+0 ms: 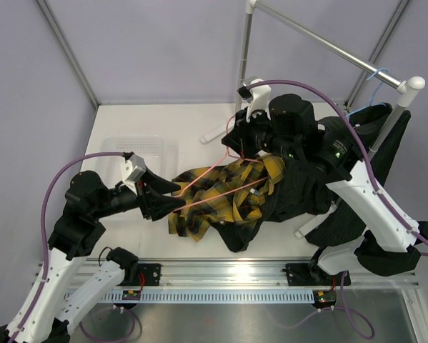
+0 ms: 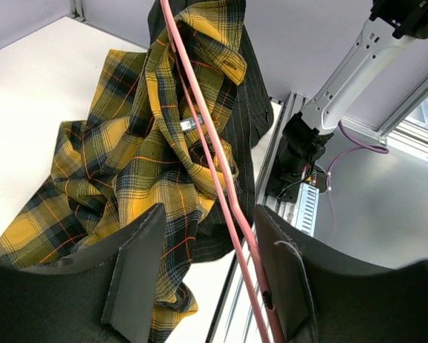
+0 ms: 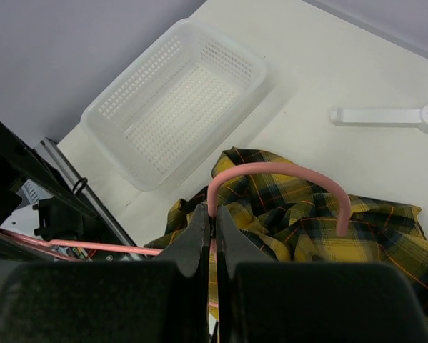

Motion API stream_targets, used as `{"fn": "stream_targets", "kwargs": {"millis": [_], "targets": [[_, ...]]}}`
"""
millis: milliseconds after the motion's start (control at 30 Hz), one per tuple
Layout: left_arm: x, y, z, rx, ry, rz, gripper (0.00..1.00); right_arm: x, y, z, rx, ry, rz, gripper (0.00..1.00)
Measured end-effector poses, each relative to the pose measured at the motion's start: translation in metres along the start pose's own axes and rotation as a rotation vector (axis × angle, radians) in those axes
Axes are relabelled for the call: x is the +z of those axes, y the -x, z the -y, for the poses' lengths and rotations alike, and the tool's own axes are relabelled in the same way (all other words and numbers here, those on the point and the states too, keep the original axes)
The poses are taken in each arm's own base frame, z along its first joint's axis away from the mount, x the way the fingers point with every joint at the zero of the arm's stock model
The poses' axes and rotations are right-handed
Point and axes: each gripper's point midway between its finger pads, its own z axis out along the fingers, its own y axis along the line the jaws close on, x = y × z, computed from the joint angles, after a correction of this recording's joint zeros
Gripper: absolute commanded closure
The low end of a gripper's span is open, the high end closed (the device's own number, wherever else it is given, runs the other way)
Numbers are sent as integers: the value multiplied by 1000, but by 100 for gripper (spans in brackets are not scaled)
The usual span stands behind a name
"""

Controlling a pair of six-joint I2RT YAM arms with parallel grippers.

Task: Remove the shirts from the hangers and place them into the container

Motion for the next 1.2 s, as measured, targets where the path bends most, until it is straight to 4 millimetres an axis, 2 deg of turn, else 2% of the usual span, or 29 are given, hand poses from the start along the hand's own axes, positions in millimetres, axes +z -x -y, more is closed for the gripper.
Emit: {"fn": "stream_targets", "kwargs": {"millis": [67,167,233,333,367,400,433,467,500,533,633,767,900,1033,1100,1200], "targets": [[0,-1,0,0,1,-2,58,0,-1,1,-3,-16,-3,100],[0,-2,-2,-2,9,-6,78,0,-2,4,-5,-39,-1,100],[0,-3,-3,-9,20,-10,100,0,-2,5,-7,-52,0,100],[-2,-4,-12,-17,73,-10,100,-1,-3,6,-11,-69,0,100],[-2,-4,-14,-19,87,-7,100,-1,-3,6,-12,-73,2,93],[-4,-3,-14,-19,100,-1,100,-1,-3,6,-11,-75,2,75],[-5,-2,-15,-18,114,6,100,-1,-3,5,-7,-75,4,42],[-7,-1,-18,-15,140,17,100,-1,-3,3,2,-72,3,28],[-11,2,-22,-16,181,34,100,-2,-3,2,-7,-70,6,8],[-13,4,-25,-13,202,44,100,-3,-3,1,-3,-69,6,1],[-18,8,-34,-14,271,71,100,-15,-7,3,0,-76,22,0],[-21,10,-45,-23,341,81,100,-57,-7,6,22,-67,76,1],[-27,25,-49,-14,396,94,100,-129,-11,13,75,-45,209,1],[-34,59,-41,29,405,118,100,-190,-24,26,136,-50,320,1],[-37,73,-33,47,393,136,100,-204,-35,33,160,-66,334,1],[-46,90,-19,48,384,158,100,-199,-56,43,177,-114,283,1]]}}
